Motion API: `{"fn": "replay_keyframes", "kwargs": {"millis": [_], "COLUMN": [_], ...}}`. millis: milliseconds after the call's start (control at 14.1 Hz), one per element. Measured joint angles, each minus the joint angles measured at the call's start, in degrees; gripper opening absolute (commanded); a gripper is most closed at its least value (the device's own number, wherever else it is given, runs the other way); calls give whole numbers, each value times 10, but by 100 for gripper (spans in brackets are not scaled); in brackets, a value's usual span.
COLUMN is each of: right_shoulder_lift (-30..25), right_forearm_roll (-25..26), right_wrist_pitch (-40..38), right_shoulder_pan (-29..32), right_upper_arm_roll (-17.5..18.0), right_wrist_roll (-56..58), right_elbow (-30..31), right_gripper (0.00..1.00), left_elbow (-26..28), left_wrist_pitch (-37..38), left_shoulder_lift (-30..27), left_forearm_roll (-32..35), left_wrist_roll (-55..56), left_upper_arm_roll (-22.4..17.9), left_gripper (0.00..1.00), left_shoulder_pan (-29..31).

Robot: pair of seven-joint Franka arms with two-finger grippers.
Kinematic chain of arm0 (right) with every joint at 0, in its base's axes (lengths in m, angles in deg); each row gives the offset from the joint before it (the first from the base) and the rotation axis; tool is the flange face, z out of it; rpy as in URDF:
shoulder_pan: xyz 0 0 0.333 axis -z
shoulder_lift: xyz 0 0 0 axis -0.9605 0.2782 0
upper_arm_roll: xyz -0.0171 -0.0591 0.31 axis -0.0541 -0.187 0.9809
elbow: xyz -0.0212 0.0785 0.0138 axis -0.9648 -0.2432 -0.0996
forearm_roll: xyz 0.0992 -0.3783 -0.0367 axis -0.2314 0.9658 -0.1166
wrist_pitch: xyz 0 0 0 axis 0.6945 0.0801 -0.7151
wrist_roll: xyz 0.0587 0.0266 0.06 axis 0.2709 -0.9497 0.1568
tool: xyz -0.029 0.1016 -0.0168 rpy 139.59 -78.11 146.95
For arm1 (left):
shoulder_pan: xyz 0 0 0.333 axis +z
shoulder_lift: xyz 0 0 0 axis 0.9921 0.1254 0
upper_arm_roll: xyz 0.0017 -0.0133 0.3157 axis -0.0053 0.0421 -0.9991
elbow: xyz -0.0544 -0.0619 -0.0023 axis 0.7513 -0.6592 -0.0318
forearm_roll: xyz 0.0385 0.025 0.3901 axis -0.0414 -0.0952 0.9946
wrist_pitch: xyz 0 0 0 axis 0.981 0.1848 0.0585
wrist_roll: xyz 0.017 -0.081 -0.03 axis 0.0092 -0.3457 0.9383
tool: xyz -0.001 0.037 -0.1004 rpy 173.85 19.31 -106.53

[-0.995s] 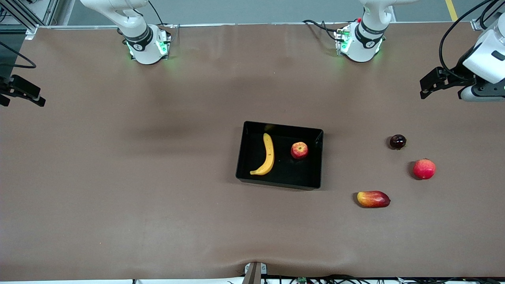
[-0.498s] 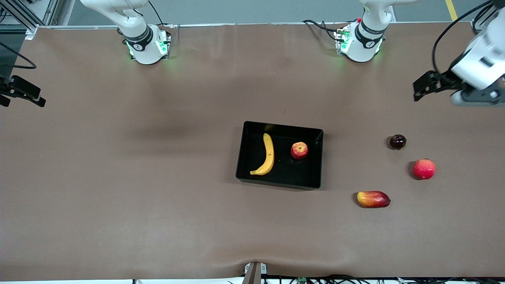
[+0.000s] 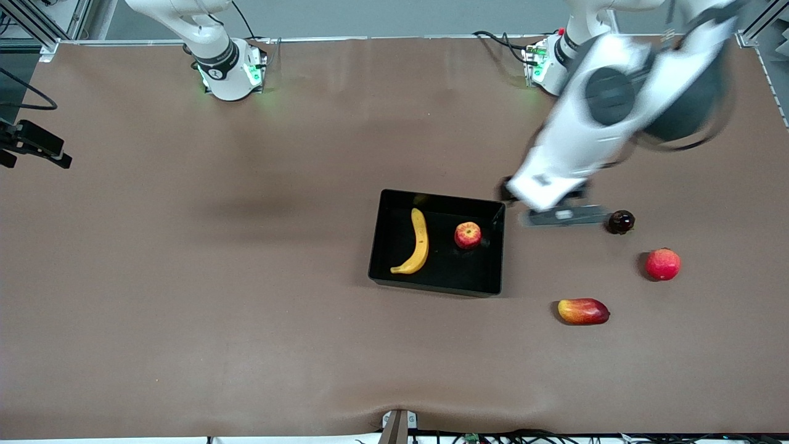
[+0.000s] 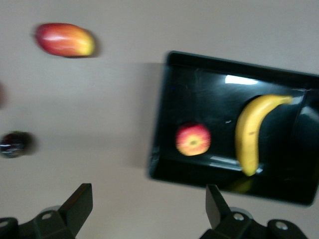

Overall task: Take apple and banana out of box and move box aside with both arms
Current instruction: 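Lower the left gripper and grasp the small red-yellow apple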

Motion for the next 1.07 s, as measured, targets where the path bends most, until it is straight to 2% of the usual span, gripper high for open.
{"fn": "replay_keyframes", "kwargs": {"millis": [213,498,711,924,995,1066], "right_shoulder_lift": [0,0,3,8,8,8], "right_forearm_roll": [0,0,0,0,0,0], "right_wrist_pitch": [0,0,0,0,0,0], "right_shoulder_pan": [0,0,0,0,0,0], "right_upper_arm_roll": [0,0,0,0,0,0], "right_wrist_roll": [0,0,0,0,0,0], "right_elbow": [0,0,0,0,0,0], "right_gripper": [100,100,100,100,100,100], "left_elbow": [2,18,34,40,42,43], "left_wrist_pitch": [-42,-109,-130,-131,-131,-134], "left_shoulder_lift": [67,142,180,201,205,208], "left_forearm_roll": [43,100,147,158,159,159], "left_wrist_roll": [102,258,309,329,330,330], "left_upper_arm_roll": [0,0,0,-3,-4,-4], "left_gripper": [100,100,100,100,84,51], "left_shoulder_pan": [-43,-67,-73,-72,-71,-70]}}
